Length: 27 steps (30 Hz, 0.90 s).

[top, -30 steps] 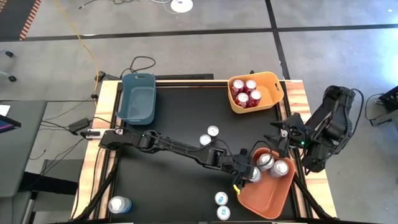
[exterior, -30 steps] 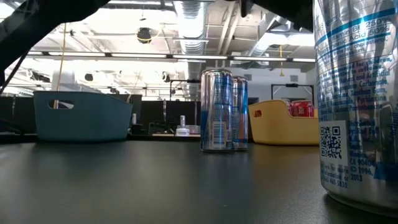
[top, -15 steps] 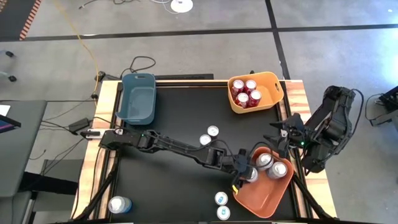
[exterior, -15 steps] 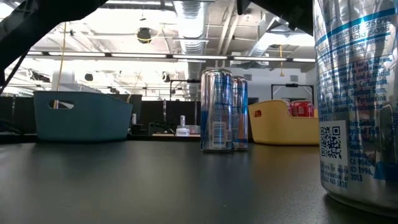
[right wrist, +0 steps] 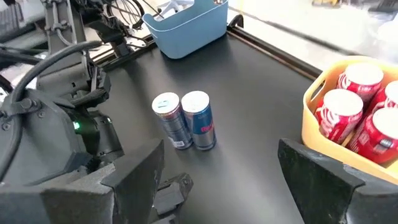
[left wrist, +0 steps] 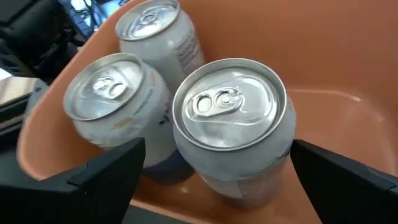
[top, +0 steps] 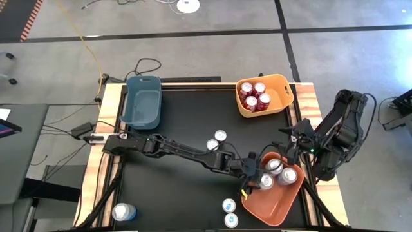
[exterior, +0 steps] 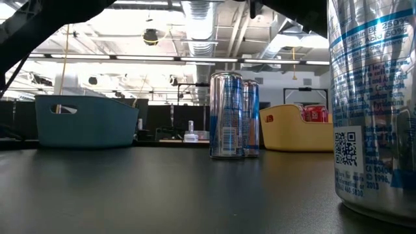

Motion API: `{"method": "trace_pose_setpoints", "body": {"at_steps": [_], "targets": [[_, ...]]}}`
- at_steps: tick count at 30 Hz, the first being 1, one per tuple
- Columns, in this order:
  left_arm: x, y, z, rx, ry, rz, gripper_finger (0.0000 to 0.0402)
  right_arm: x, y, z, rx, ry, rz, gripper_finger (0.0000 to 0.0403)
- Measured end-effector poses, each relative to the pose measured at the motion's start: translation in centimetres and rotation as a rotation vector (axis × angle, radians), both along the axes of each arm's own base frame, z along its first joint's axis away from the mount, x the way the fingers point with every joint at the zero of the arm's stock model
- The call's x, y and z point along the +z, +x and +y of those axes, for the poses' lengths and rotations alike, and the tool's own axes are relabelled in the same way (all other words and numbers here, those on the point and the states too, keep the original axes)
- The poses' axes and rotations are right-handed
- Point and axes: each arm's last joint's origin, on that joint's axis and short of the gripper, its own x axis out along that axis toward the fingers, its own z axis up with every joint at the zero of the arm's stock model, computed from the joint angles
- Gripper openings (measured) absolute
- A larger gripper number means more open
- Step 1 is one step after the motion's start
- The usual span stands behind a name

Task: Sort soda cans
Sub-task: Put the top white soda can into the orange bin, then put the white soda can into the orange bin

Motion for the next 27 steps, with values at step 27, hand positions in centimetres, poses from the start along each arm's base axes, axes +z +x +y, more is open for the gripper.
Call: {"method": "trace_pose_setpoints", "body": {"at_steps": [27], "targets": [[10.1,-5.4,1.4,0.045,-0.039,0.114,0.0399,-2.4,1.6,4.7,0.038,-0.173,-0.002,0.0303]]}}
